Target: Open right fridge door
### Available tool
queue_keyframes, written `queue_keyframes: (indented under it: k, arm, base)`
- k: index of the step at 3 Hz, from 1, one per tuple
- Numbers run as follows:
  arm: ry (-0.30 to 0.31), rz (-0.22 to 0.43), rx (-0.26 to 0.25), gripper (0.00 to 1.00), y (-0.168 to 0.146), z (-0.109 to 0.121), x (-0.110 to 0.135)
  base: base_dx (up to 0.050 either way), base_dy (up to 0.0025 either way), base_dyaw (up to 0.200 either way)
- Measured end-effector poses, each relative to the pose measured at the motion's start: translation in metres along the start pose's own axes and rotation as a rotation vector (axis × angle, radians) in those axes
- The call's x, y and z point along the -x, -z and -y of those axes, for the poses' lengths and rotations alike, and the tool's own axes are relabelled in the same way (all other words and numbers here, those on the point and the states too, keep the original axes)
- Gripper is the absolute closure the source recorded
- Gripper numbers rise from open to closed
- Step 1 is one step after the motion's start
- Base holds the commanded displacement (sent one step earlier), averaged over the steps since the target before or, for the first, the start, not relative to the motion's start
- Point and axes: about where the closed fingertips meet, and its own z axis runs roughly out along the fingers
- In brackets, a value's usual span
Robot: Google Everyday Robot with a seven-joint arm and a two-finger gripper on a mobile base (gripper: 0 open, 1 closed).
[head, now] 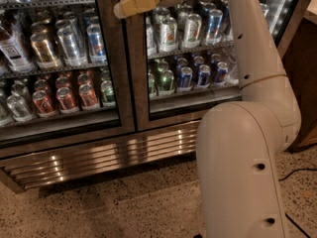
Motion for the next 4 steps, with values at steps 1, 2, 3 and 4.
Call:
queue_keyframes:
  k: [1,2,3,4]
  arm:
    - [0.000,0.000,0.000,0.19,0.0000,0.0000,0.0000]
    - [0.000,0.000,0.000,0.43,0.0000,0.0000,0.0000]
    - [0.000,0.000,0.000,0.66,-0.0001,0.0000,0.0000]
    - [0.000,0.000,0.000,0.89,-0.0001,0.0000,0.0000]
  base:
    - [0.000,0.00000,0.000]
    - [0.000,0.00000,0.000]
    - [0.000,0.00000,0.000]
    - [0.000,0.00000,0.000]
